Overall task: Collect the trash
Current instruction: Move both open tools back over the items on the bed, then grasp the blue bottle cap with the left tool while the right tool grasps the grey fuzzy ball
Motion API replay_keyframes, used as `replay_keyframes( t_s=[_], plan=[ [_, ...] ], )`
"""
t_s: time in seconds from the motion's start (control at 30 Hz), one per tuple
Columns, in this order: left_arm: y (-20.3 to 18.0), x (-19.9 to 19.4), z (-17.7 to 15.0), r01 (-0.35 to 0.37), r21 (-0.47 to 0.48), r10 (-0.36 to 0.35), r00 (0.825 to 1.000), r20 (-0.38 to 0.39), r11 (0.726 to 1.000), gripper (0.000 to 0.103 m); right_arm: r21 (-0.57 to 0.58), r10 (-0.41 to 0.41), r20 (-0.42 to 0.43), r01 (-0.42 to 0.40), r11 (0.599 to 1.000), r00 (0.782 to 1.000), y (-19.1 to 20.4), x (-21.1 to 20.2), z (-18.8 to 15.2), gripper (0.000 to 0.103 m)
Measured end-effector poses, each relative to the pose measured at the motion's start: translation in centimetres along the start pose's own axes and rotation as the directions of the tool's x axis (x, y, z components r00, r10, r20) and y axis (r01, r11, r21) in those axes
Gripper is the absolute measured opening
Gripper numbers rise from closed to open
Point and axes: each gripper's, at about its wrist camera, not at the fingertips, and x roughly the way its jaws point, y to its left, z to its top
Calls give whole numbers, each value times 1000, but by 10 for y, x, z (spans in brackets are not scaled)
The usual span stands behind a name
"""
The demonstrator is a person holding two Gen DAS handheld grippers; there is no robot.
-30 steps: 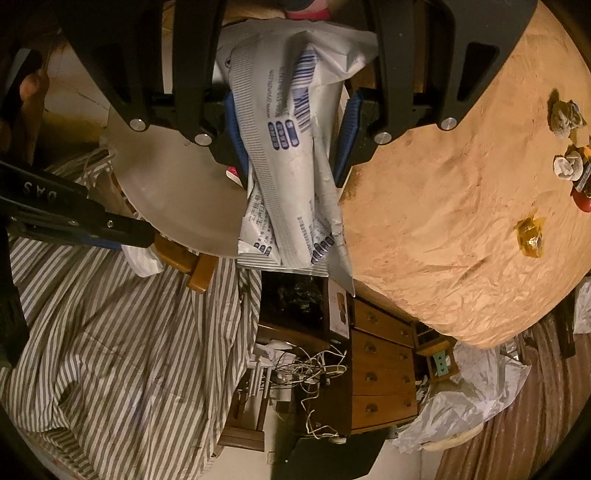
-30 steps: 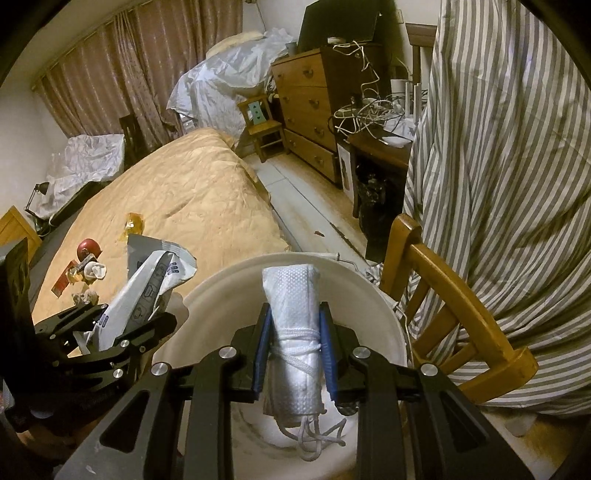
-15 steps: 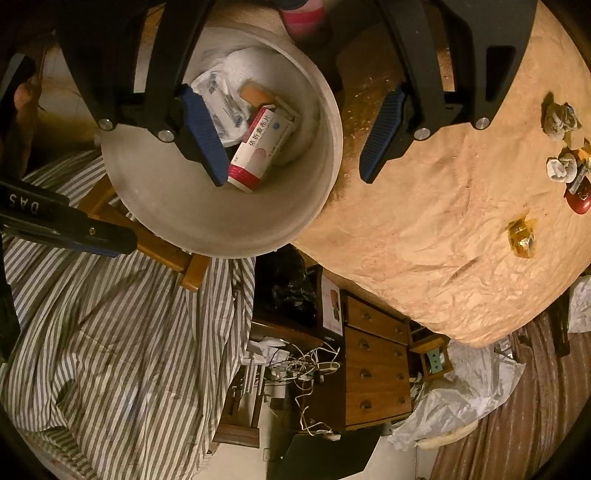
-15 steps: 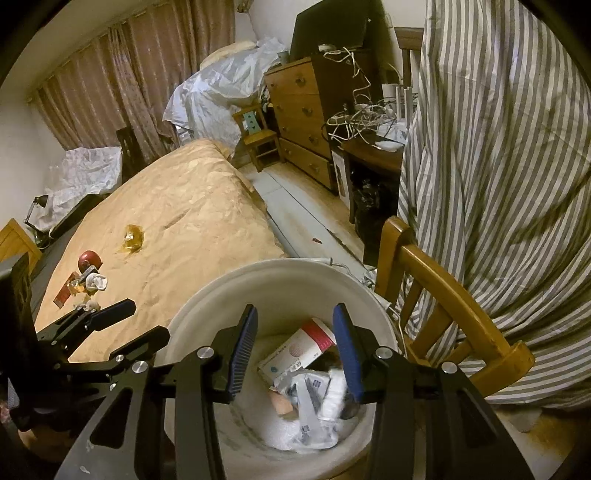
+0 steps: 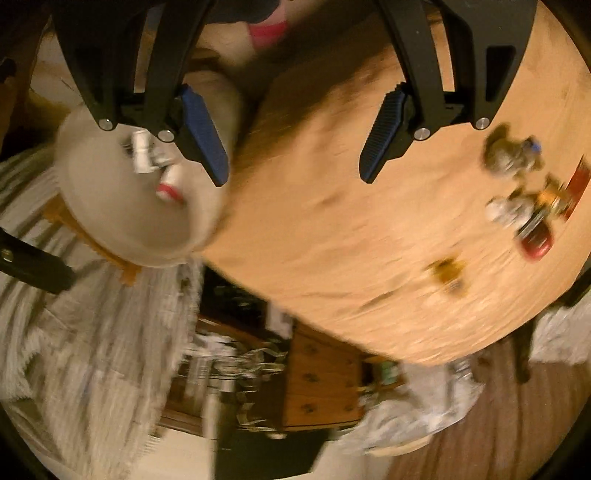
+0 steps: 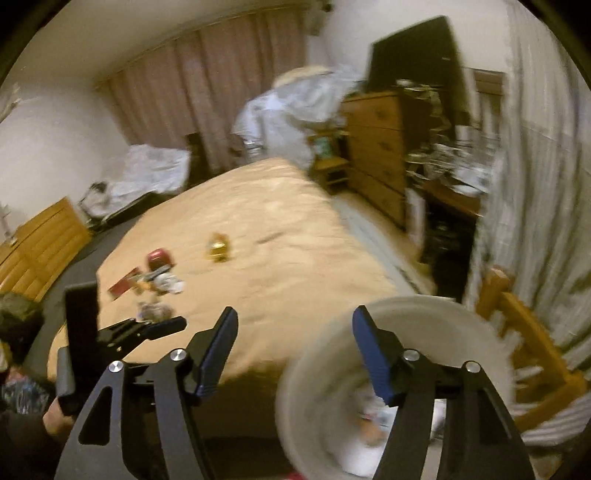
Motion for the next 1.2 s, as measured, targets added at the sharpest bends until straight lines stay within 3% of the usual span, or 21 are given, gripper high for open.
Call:
replay_keyframes(
  t_s=[0.2,0.4,0.53,0.7,0.9,0.97,1.03,1.2],
  plan=[
    [106,-24,-32,-119,-131,119,993,-7,984,70,-78,132,-92,-140,987,987,80,58,-13,72],
    [220,-38,-69,-247,-229,240,969,-56,942,70,-107,209,-189,-232,967,959,144,105,-35,73],
    [276,-16,-78,-223,-253,197,972,-125,942,70,-120,228,-233,-261,958,945,172,128,-44,73],
    [288,10,-69,-168,-240,145,983,-113,956,69,-136,239,-267,-282,950,934,197,151,-51,73],
    [295,34,-64,-168,-240,144,983,-118,956,59,-152,239,-300,-293,944,924,215,179,-51,73],
    [297,36,-61,-170,-244,146,983,-113,955,43,-152,243,-308,-300,942,920,215,185,-50,73],
    [298,34,-62,-162,-248,139,984,-108,955,34,-149,247,-317,-306,940,915,219,197,-51,73],
    [301,21,-74,-152,-255,129,986,-104,955,34,-131,277,-335,-335,933,901,231,225,-52,73]
  ],
)
